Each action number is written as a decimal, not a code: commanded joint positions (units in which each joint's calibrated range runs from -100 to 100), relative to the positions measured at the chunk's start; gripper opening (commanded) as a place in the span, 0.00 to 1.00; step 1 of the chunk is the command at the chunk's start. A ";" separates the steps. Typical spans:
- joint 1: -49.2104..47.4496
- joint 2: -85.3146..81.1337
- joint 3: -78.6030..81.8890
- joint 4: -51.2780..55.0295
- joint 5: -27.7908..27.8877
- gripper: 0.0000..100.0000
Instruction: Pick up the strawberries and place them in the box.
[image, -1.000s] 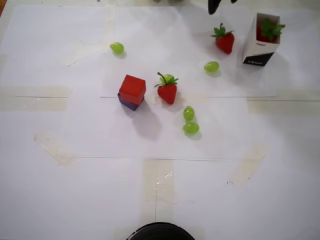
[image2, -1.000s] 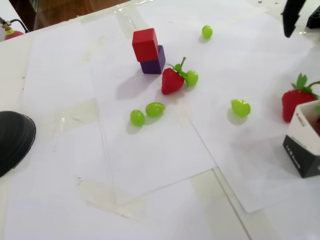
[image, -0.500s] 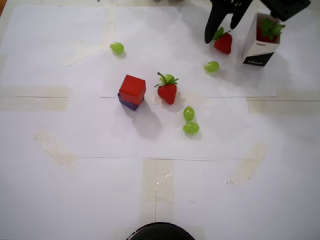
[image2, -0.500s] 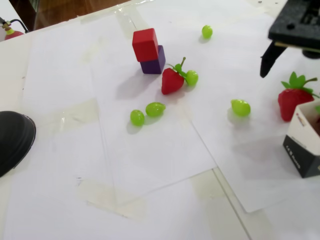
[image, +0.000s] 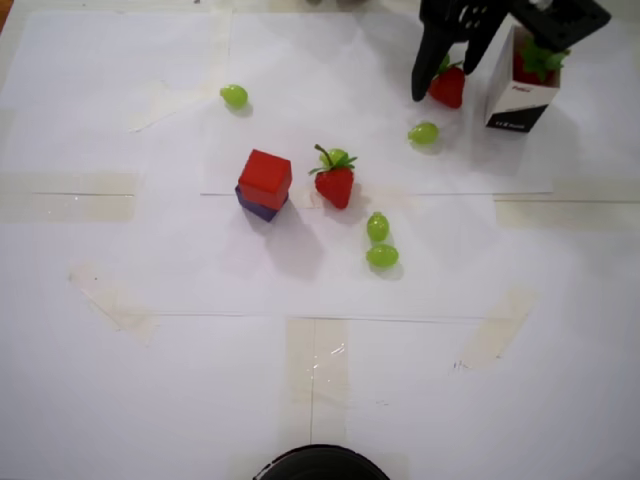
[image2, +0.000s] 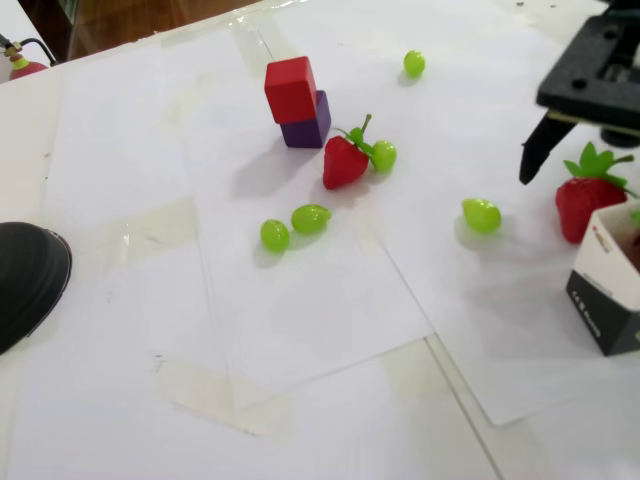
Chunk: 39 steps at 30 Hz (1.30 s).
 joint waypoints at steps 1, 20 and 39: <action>-0.14 -3.89 1.87 -5.00 -0.54 0.30; 0.97 -3.12 2.87 -4.10 0.93 0.17; 9.94 -4.15 -31.50 33.48 8.74 0.15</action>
